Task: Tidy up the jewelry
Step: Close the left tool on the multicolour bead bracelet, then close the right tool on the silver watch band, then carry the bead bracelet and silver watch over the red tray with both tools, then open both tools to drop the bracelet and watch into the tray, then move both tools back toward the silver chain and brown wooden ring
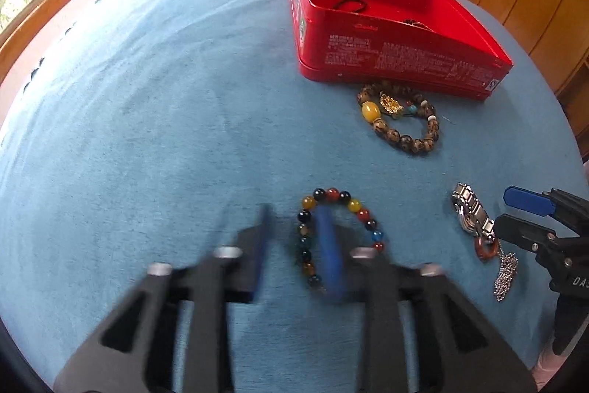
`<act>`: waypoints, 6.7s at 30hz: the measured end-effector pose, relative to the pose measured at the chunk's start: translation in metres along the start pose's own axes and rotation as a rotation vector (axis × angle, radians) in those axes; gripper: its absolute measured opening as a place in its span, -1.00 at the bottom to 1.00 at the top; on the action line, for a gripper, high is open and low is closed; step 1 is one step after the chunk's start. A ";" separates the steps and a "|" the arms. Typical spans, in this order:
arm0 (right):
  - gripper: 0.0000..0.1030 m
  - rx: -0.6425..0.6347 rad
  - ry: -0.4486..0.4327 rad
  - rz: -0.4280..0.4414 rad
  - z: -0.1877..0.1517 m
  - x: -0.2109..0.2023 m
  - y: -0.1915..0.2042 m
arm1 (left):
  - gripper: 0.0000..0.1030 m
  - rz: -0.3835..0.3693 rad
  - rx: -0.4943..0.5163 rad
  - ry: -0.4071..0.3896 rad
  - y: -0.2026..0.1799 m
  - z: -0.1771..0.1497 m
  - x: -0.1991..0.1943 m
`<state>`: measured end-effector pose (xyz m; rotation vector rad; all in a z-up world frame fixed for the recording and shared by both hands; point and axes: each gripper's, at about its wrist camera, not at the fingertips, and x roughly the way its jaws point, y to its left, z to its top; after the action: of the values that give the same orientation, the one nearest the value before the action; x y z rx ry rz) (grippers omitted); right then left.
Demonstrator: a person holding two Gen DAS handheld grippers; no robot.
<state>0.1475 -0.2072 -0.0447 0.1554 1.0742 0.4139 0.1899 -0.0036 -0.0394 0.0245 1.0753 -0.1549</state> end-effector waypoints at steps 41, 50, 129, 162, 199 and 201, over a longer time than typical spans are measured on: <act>-0.38 -0.100 0.053 -0.017 0.009 0.021 0.022 | -0.88 -0.171 -0.007 -0.045 0.007 -0.009 -0.007; -0.38 -0.068 -0.007 0.016 0.011 -0.006 0.017 | -0.88 -0.210 -0.017 -0.088 0.007 -0.008 -0.026; -0.38 0.113 -0.095 -0.129 0.204 0.020 -0.061 | -0.88 -0.292 -0.030 -0.223 -0.046 0.200 0.008; -0.26 0.063 -0.275 -0.125 0.194 -0.047 -0.050 | 0.19 -0.273 -0.039 -0.297 -0.041 0.200 -0.038; -0.08 0.066 -0.118 -0.025 -0.021 -0.063 -0.034 | 0.88 -0.028 -0.047 -0.253 -0.005 -0.008 -0.057; -0.05 0.071 -0.103 -0.021 -0.032 -0.060 -0.034 | 0.88 -0.019 -0.052 -0.238 -0.005 -0.016 -0.051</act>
<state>0.1034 -0.2643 -0.0221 0.2254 0.9888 0.3456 0.1510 -0.0013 -0.0020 -0.0495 0.8415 -0.1433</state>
